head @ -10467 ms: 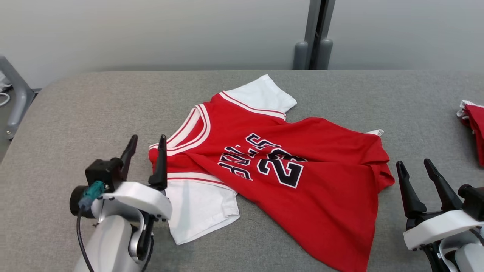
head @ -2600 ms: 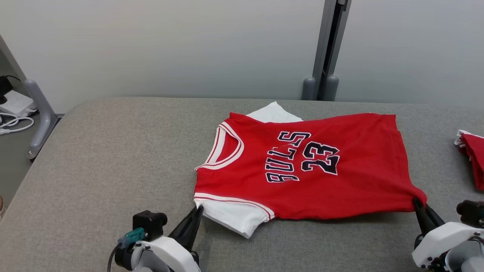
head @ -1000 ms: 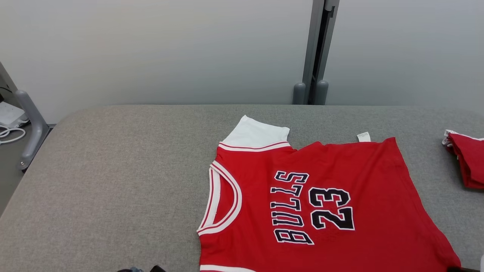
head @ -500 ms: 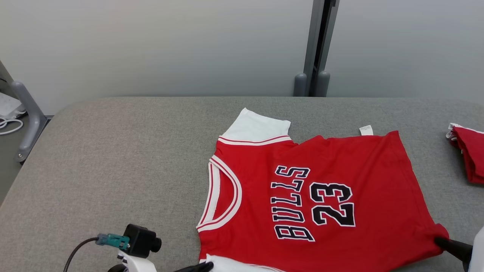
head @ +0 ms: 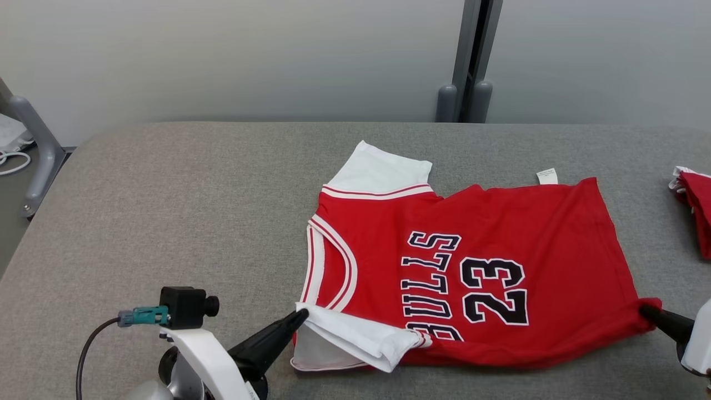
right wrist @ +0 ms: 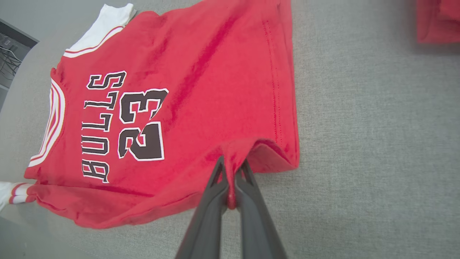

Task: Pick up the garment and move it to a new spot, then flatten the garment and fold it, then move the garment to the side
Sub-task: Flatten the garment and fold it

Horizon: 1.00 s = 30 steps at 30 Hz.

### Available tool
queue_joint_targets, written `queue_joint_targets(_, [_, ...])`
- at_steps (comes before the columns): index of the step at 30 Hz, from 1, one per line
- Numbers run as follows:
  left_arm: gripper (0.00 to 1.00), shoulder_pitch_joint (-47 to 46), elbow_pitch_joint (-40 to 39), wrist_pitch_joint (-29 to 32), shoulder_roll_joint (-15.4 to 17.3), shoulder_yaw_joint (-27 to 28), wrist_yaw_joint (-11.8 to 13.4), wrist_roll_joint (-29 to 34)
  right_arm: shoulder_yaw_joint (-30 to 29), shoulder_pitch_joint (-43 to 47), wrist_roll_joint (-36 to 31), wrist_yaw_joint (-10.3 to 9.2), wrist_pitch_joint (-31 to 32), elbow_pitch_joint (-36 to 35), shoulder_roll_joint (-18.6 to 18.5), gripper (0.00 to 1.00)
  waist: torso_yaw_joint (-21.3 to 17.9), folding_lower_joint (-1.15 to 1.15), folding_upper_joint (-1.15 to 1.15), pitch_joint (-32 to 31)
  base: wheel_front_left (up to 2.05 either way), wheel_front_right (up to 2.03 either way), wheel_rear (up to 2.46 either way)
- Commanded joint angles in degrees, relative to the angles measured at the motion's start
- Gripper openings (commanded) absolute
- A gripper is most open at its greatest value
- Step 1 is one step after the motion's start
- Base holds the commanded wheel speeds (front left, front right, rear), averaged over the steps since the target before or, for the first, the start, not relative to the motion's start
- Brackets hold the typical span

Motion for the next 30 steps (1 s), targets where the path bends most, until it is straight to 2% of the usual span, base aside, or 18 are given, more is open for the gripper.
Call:
queue_joint_targets(1, [0.0, -1.2, 0.9, -0.8, -0.3, 0.4, -0.3, -0.3, 0.3, -1.0, 0.1, 0.0, -0.9, 0.7, -0.1, 0.0, 0.1, 0.0, 0.0, 0.5, 0.0, 0.0, 0.0])
queue_joint_targets(27, [0.0, -11.7, 19.5, -10.3, -10.4, 1.2, 0.2, 4.4, 10.3, -12.1, 3.3, 0.0, -11.3, 11.6, -1.5, 0.0, 0.9, 0.0, 0.0, 8.4, 0.0, 0.0, 0.0])
queue_joint_targets(28, [0.0, -11.9, 20.0, -10.5, -10.6, 1.1, 0.1, 4.5, 10.6, -12.4, 3.6, 0.0, -11.6, 11.9, -1.4, 0.1, 0.9, 0.0, 0.0, 8.5, 0.0, 0.0, 0.0])
queue_joint_targets(29, [0.0, -12.1, 20.5, -10.7, -10.9, 1.1, 0.1, 4.5, 10.9, -12.7, 4.0, 0.0, -11.9, 12.3, -1.3, 0.45, 1.0, 0.0, 0.0, 8.6, 0.0, 0.0, 0.0])
queue_joint_targets(30, [0.0, -12.2, 21.0, -10.8, -11.2, 1.0, 0.0, 4.5, 11.1, -12.8, 4.4, -0.01, -12.1, 12.8, -1.3, 0.93, 1.0, 0.0, 0.0, 8.6, 0.0, 0.0, 0.0])
